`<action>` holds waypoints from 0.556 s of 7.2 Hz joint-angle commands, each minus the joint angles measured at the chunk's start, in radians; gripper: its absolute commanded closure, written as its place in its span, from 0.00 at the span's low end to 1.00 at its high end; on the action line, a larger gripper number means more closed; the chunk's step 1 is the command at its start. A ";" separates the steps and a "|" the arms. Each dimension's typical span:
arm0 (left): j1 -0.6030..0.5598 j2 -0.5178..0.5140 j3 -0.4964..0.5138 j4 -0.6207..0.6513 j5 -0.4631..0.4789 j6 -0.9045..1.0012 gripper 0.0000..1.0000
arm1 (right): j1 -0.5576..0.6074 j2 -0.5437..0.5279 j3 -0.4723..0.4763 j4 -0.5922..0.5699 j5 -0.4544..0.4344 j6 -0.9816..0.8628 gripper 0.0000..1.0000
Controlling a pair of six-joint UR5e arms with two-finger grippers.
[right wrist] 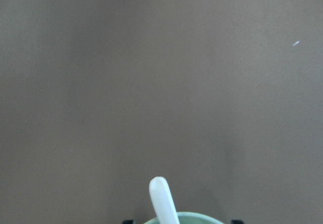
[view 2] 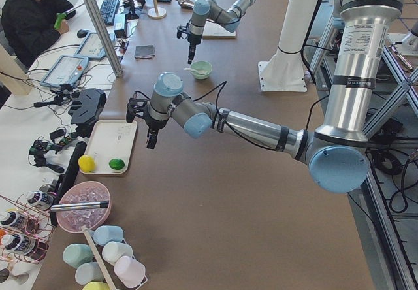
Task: Place spoon in bowl
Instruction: 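Open the right gripper and withdraw the right arm from the bowl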
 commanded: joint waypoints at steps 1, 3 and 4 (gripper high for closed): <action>-0.003 0.012 -0.019 0.010 -0.003 0.047 0.02 | 0.165 -0.168 0.204 -0.051 0.175 -0.158 0.00; -0.005 0.034 -0.013 0.062 -0.002 0.250 0.02 | 0.401 -0.461 0.379 -0.075 0.391 -0.489 0.00; -0.006 0.034 -0.014 0.080 0.001 0.288 0.02 | 0.525 -0.568 0.382 -0.076 0.472 -0.615 0.00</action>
